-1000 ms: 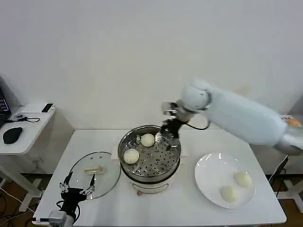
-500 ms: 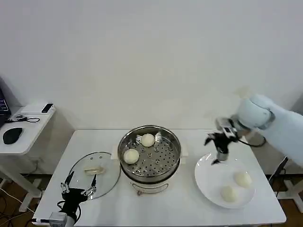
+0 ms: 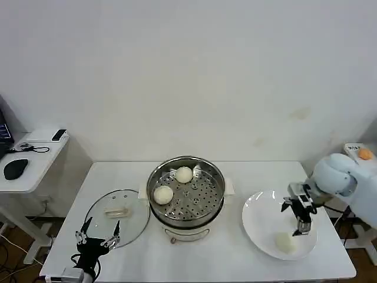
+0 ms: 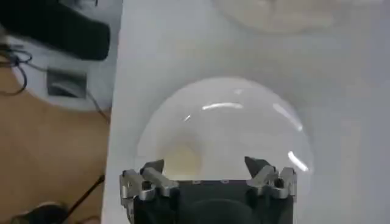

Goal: Take steamed baozi put them in steamer then cover it.

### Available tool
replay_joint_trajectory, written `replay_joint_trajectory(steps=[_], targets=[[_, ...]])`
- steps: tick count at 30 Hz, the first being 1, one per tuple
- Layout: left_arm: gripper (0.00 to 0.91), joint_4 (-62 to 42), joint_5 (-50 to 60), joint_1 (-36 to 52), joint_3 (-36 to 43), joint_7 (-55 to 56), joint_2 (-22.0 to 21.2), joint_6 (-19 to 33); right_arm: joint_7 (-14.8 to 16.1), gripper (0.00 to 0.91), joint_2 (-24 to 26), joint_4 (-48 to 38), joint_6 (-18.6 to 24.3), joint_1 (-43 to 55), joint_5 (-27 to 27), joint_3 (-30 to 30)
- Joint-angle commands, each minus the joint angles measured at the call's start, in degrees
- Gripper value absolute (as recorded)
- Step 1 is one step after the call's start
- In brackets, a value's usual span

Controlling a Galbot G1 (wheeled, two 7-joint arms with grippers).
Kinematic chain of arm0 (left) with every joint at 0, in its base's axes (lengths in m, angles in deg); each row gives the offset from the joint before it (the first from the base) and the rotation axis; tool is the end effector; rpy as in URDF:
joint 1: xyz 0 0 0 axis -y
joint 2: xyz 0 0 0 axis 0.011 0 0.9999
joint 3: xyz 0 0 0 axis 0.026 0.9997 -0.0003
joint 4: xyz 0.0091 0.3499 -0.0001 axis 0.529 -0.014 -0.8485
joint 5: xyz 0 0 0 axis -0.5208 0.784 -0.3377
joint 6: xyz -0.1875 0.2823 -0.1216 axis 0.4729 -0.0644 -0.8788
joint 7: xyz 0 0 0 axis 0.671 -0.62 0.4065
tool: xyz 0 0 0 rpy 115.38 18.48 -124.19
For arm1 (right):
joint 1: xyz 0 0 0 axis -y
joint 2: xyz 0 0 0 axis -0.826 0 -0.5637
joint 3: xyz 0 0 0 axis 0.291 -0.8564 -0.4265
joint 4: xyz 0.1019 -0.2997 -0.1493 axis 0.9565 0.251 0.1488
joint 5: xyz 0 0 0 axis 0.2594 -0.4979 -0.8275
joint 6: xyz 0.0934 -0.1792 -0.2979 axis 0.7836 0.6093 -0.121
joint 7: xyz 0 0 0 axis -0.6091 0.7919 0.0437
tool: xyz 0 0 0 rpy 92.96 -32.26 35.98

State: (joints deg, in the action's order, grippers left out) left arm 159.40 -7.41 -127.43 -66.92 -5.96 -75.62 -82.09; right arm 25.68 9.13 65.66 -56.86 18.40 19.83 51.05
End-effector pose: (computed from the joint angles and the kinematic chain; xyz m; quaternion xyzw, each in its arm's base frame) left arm 0.1469 0.0884 -0.3123 -0.0005 -0.9874 -0.1130 0.1107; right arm 0.4168 -0.1605 -0.1492 0.5332 -0.4859 0.5170 0.4608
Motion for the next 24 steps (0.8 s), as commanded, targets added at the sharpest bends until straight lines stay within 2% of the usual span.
replay_joint_trajectory(steps=[1, 8, 24], targets=[[0.907, -0.7, 0.2, 0.1, 0.1, -0.1, 0.0, 0.0, -0.1, 0.907, 0.3, -1.2, 0.9, -4.8, -4.2, 1.0], [0.907, -1.6, 0.2, 0.6, -0.1, -0.1, 0.5, 0.0, -2.5, 0.907, -1.3, -3.7, 0.8, -7.5, -4.8, 2.6], [0.907, -2.6, 0.3, 0.9, 0.1, -0.1, 0.3, 0.1, -4.0, 0.907, -3.7, -5.6, 0.8, -11.3, -7.0, 4.6]])
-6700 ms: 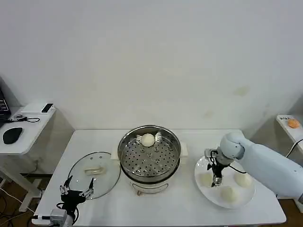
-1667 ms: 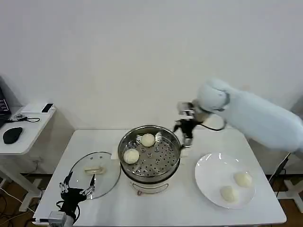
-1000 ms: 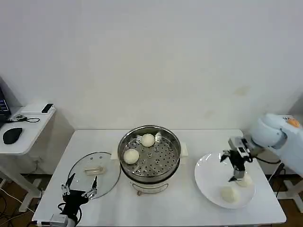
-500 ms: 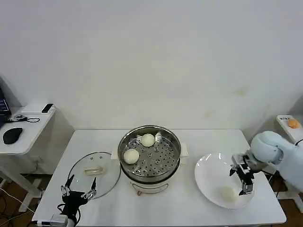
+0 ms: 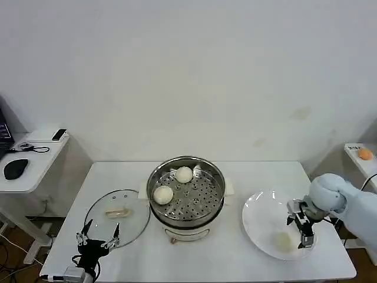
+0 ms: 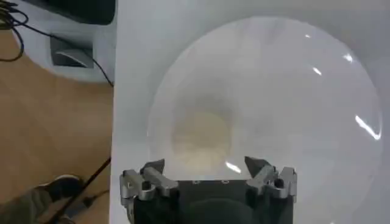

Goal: Take steamed baozi put them in steamer then cover it.

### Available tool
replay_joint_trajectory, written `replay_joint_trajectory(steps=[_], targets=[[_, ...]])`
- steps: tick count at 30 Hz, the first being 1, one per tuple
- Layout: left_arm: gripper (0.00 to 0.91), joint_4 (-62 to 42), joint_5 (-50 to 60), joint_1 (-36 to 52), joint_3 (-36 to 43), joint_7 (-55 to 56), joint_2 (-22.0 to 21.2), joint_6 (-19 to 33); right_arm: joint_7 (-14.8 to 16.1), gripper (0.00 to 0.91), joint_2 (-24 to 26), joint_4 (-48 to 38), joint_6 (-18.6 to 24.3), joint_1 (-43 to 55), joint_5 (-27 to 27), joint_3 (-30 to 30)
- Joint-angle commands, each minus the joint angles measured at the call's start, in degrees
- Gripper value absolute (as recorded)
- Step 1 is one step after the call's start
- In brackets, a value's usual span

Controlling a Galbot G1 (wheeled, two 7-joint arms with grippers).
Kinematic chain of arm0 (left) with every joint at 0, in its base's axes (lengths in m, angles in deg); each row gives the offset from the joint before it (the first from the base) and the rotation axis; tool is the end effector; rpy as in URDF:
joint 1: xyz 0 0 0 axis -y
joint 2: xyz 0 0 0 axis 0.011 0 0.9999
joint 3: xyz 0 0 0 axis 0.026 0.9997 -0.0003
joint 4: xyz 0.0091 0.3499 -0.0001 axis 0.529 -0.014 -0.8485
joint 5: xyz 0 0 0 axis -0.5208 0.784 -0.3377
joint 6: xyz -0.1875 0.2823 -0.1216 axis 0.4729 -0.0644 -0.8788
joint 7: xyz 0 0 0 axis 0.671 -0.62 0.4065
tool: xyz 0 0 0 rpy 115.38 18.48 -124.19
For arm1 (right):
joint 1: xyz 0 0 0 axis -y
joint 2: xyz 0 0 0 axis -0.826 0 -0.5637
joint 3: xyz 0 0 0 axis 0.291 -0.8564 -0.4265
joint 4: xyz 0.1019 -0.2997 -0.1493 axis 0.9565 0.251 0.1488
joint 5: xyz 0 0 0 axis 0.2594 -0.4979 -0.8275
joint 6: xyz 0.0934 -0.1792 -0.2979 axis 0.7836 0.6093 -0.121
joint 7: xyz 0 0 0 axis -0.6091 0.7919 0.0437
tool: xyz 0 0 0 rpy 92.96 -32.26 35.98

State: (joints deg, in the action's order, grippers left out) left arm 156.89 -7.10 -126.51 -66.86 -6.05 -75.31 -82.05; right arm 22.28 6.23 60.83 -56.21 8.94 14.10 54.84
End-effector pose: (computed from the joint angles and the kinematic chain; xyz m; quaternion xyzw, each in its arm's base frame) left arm 0.1501 0.0933 -0.3246 0.0013 -0.9854 -0.1171 0.1239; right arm 0.4124 -0.1695 -0.2101 0.5187 -0.4747 0.5200 0.4849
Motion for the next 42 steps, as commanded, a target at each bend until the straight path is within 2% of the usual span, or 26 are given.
replay_joint_trajectory(steps=[1, 23, 24, 26, 27, 42], targets=[[0.907, -0.1, 0.0, -0.1, 0.0, 0.0, 0.0, 0.0, -0.8, 0.907, -0.9, -0.9, 0.1, -1.9, -1.2, 0.8], [0.907, -1.4, 0.0, 0.9, 0.2, 0.0, 0.0, 0.0, -2.7, 0.907, -2.9, -3.2, -0.1, -3.0, -2.0, -0.2], [0.907, -1.4, 0.0, 0.9, 0.2, 0.0, -0.1, 0.0, -2.8, 0.897, -3.1, -3.2, -0.2, -2.9, -1.9, -0.3], [0.907, -1.4, 0.0, 0.9, 0.3, 0.0, -0.2, 0.0, -2.9, 0.766, -3.3, -3.4, -0.3, -2.8, -1.9, -0.5], [0.907, -1.4, 0.0, 0.9, 0.3, 0.0, -0.2, 0.0, -3.0, 0.756, -3.4, -3.5, -0.3, -2.7, -1.9, -0.5], [0.907, -1.6, 0.3, 1.1, 0.8, 0.0, -0.3, 0.0, -3.1, 0.746, -2.3, -2.3, -0.4, -1.1, -0.8, -0.7]])
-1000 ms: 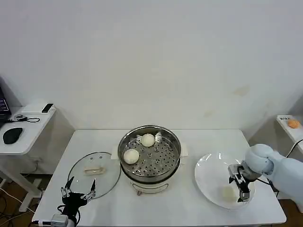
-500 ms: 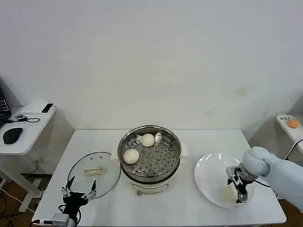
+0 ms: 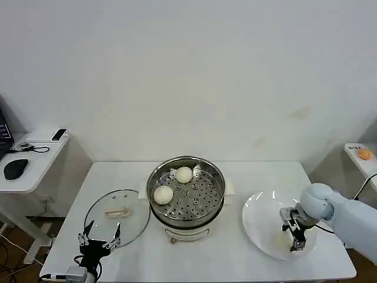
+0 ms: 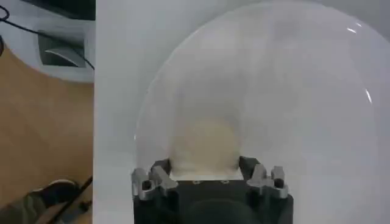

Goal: Take steamed baozi put them in steamer then cover it.

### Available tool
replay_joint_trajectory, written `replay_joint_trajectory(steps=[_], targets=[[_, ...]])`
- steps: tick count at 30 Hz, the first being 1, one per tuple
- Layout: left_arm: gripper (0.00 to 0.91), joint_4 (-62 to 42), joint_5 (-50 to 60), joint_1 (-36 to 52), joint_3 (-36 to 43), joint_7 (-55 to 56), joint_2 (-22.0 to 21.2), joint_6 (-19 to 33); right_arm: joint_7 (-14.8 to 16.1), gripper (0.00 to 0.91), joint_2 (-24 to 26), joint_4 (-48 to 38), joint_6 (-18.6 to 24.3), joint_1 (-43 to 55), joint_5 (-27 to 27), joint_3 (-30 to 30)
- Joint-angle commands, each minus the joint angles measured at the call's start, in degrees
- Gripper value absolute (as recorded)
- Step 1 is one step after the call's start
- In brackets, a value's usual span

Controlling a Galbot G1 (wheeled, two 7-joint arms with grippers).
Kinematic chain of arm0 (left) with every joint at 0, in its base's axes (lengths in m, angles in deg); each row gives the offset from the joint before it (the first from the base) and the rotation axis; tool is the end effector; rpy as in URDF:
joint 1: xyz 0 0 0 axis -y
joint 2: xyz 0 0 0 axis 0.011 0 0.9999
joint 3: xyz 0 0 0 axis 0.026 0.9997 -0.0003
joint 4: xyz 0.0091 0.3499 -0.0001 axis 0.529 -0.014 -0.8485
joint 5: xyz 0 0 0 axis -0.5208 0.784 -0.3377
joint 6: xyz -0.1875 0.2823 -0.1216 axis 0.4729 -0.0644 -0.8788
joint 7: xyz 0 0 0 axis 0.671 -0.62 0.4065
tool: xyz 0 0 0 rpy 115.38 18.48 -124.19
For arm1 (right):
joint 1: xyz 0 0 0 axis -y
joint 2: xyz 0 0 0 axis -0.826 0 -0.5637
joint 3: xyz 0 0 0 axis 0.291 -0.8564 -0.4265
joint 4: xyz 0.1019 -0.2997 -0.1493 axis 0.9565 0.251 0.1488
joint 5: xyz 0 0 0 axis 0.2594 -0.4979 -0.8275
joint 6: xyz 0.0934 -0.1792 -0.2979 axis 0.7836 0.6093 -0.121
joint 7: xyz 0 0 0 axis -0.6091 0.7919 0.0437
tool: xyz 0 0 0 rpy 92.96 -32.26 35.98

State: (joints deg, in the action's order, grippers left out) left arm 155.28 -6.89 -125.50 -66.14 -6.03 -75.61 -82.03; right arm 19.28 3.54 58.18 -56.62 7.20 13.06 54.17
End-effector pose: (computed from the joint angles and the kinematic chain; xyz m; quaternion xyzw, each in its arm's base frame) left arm 0.1540 0.0913 -0.3331 0.0004 -0.9850 -0.1133 0.1298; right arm 0.4143 -0.1627 -0.2377 0.5141 -0.4785 0.5215 0.4845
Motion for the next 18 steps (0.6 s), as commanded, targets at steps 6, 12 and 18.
replay_joint_trajectory(steps=[6, 12, 18], targets=[[0.907, -0.2, 0.0, 0.7, 0.3, 0.0, -0.1, 0.0, 0.3, 0.746, 2.2, 2.6, -0.2, 4.2, 2.7, 0.9], [0.907, -0.1, -0.1, 1.0, 0.4, 0.0, -0.1, -0.1, 1.4, 0.756, 2.9, 5.2, -0.4, 8.2, 5.6, 4.6], [0.907, 0.1, -0.1, 1.2, 0.3, -0.1, -0.2, -0.1, 3.9, 0.756, -0.4, 5.7, 0.1, 24.1, 9.5, -0.6]])
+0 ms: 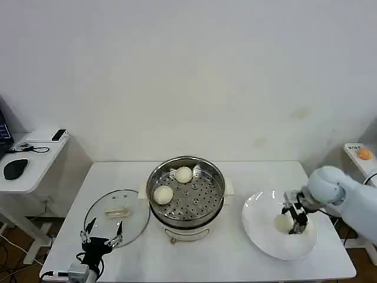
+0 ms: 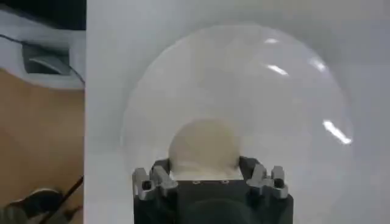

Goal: Take steamed baozi put them in steamer then cover it.

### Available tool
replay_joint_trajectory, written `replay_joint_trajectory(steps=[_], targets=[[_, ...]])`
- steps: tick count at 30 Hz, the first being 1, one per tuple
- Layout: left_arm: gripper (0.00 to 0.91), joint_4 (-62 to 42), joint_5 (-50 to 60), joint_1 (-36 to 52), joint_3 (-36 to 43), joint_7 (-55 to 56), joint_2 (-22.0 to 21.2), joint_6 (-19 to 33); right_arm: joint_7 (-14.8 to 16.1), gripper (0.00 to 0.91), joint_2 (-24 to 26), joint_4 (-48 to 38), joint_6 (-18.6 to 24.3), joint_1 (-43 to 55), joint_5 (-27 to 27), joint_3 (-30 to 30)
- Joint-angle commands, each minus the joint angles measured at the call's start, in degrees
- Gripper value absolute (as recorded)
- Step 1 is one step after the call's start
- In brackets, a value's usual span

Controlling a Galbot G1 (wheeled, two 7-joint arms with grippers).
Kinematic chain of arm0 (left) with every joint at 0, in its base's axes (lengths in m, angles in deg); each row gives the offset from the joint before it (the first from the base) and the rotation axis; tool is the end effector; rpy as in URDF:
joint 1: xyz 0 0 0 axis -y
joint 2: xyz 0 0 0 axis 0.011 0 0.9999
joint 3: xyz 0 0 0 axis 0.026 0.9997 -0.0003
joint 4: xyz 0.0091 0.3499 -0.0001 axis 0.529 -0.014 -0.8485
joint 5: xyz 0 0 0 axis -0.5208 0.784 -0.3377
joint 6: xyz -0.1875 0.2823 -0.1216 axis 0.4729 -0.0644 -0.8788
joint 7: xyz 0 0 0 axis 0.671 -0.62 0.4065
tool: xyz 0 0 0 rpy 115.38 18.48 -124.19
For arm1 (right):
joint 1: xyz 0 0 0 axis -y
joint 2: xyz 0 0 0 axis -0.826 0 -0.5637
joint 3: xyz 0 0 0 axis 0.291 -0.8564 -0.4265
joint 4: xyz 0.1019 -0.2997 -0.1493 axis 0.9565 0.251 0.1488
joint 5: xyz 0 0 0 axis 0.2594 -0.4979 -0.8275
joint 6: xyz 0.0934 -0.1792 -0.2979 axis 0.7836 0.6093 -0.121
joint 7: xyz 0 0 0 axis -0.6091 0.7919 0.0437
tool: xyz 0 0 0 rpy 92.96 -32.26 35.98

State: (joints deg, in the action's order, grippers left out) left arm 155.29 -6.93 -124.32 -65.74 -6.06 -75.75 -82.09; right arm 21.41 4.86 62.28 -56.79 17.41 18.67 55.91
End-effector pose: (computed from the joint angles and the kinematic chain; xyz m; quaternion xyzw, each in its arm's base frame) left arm 0.1607 0.0886 -0.3305 -0.0011 -0.9866 -0.1102 0.1207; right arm 0.4400 -0.1523 -0.1405 0.5038 -0.5325 0.5355 0.4193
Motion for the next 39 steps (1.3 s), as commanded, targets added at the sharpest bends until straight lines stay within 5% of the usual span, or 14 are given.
replay_joint_trajectory(steps=[1, 10, 17, 28, 39], targets=[[0.907, 0.2, 0.0, 0.0, -0.1, 0.0, 0.0, 0.0, 1.9, 0.756, -2.3, 1.5, 0.3, 15.2, 4.3, -2.8], [0.907, 1.2, -0.5, -0.5, -1.2, -0.1, -0.3, -0.1, 3.3, 0.756, -20.2, -5.4, 0.2, 30.7, 8.1, -9.9], [0.907, 2.1, -0.5, -1.0, -1.9, -0.4, -0.2, -0.1, 4.5, 0.746, -29.7, -11.8, 2.2, 33.1, 8.9, -11.5], [0.907, 4.3, 0.2, -2.1, -2.7, -0.4, -1.5, -0.3, 5.6, 0.746, -41.8, -19.0, 24.0, 33.1, 11.4, -15.3], [0.907, 5.5, 2.6, -2.4, -1.4, -0.5, -3.9, -0.5, 3.8, 0.746, -43.2, -14.3, 33.3, 29.6, 0.9, -24.4]])
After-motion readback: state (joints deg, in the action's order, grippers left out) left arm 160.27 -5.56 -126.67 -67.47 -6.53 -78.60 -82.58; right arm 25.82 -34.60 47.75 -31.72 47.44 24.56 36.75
